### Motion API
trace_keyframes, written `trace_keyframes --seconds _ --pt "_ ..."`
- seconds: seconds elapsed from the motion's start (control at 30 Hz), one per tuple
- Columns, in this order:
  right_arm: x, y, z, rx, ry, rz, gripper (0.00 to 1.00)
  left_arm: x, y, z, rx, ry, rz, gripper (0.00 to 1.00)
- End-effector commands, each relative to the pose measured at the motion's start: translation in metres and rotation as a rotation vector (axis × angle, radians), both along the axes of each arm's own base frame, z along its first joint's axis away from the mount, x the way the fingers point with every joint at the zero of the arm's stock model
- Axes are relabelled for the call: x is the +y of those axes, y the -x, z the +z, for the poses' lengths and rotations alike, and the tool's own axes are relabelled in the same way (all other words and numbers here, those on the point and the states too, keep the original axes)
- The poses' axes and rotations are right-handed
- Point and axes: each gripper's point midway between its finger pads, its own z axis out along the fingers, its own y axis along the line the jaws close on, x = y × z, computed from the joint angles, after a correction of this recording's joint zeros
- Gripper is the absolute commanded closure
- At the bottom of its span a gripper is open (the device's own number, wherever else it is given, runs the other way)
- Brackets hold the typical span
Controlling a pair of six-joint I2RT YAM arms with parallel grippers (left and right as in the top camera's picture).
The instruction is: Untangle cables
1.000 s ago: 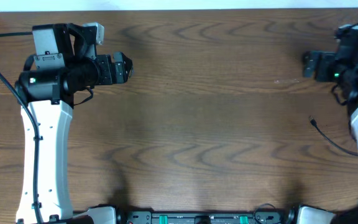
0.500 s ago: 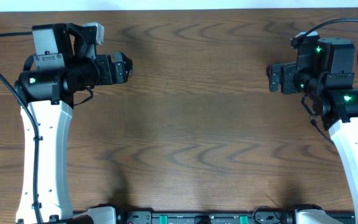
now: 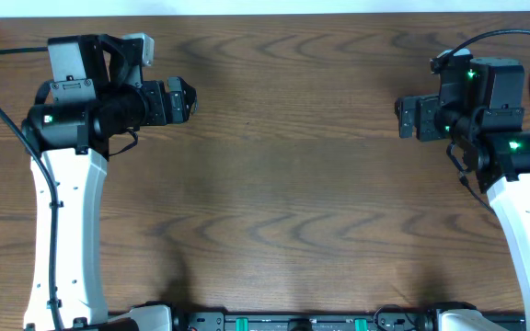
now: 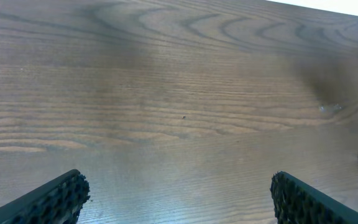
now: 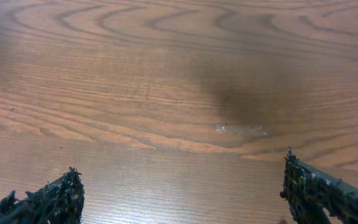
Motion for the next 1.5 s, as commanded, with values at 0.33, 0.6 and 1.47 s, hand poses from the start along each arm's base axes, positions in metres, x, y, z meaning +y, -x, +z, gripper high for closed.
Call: trace_keyframes --seconds 0.33,0.6,1.47 --pt "0.001 0.0 0.003 -0.004 -0.006 -0.011 0.01 0.004 -0.004 -0.005 0.012 -0.01 0.013 0.06" --pt "0.001 0.0 0.003 -0.004 -0.006 -0.012 0.01 0.003 -0.002 0.007 -0.032 -0.044 0.019 0.06" --pt "0.001 0.0 0.003 -0.004 -0.006 -0.012 0.01 -0.011 0.077 0.076 -1.052 -0.095 0.028 0.06"
